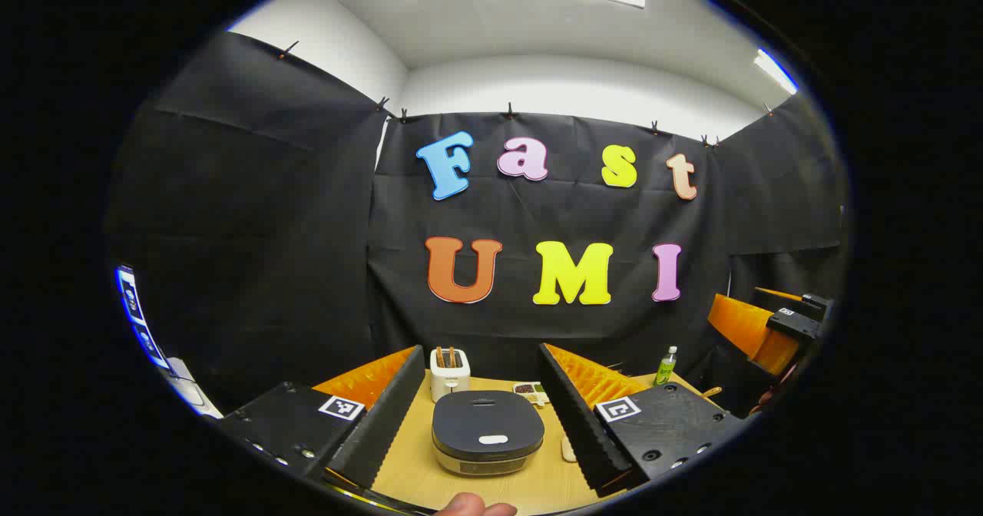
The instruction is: Close the left gripper, press the button to open the rice cooker; take a wooden spoon from the chopstick holder with the right hand, scoop a spoonful of rice and pour it into the rice cooker, then put the wooden spoon back into the chopstick holder.
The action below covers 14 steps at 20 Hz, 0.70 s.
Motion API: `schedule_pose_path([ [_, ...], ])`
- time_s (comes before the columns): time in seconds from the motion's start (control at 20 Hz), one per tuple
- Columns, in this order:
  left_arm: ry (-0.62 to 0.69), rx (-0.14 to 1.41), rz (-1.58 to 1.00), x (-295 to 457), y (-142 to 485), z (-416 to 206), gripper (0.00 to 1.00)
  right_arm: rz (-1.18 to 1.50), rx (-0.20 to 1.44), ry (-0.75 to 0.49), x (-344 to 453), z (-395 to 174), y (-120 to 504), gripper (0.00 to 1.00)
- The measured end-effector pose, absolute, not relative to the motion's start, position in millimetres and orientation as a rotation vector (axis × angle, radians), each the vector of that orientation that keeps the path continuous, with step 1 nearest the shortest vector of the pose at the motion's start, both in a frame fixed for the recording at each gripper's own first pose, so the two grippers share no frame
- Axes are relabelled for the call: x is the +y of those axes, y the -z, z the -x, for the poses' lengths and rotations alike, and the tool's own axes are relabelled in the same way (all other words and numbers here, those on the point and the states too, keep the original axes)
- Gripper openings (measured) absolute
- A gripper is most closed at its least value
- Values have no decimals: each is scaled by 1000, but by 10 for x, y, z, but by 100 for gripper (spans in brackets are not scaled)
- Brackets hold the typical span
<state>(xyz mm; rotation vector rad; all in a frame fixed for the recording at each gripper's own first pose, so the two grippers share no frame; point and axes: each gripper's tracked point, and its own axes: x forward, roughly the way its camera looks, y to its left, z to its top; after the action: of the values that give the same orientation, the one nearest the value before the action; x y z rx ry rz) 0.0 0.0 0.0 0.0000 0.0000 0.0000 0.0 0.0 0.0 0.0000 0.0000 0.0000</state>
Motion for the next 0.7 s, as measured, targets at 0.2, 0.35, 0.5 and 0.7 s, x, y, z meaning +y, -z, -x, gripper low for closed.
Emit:
schedule_pose_path([
  [0.2,-3,5,-22,-39,48,-23,94,-7,13,7,-99,-47,61,100],
  [0.35,4,9,-36,-95,80,-10,94,2,21,9,-166,-53,91,100],
  [0.5,15,15,-48,-159,117,-1,94,7,25,16,-231,-58,106,100],
  [0.7,20,18,-40,-222,152,-7,94,3,29,23,-343,-55,128,100],
])
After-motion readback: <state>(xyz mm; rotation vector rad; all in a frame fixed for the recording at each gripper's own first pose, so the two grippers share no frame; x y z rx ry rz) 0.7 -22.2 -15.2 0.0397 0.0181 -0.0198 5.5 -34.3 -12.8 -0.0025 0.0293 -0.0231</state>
